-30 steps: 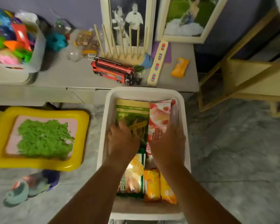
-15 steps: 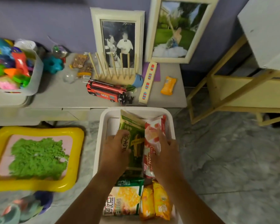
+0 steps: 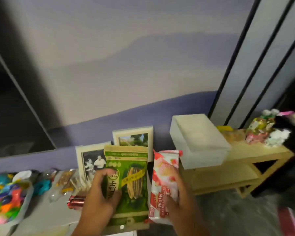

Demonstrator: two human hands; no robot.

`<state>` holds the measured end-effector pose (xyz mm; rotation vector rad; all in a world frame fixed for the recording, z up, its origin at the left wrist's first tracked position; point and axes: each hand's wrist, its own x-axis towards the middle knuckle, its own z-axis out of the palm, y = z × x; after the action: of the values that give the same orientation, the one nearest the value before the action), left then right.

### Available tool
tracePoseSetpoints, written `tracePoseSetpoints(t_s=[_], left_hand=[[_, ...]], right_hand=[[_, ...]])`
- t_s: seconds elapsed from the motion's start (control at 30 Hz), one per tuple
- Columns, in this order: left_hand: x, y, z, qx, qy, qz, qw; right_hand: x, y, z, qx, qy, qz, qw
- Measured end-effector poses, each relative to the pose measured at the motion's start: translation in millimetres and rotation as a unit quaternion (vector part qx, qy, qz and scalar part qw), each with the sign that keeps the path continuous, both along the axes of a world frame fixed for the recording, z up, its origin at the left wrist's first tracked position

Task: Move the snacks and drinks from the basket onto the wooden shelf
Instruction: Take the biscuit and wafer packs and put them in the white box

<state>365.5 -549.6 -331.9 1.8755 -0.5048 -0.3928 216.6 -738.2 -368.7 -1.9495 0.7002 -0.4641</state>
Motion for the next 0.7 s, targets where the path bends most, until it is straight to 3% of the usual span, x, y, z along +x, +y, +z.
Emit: tracePoseSetpoints(t_s=[0.3,0.5,0.7], left_hand=[[-80.5,-203.9,110.3,-0.044,-0.055,0.003,0.998],[-84.5,-281.8,109.1,-0.018,-0.036,0.017,0.999],[-30.9,-347.7,70.2,0.011,-0.054,0.049,0.997]], right_hand=[[-71.7,-199.3,112.9,0.075,-0.036,0.017,0.996],[-70.9,-278.8,101.8,0.091,-0.014,0.047,0.995],[-8.7,-340.9,64.2,0.081,0.02,0.068,0.994]])
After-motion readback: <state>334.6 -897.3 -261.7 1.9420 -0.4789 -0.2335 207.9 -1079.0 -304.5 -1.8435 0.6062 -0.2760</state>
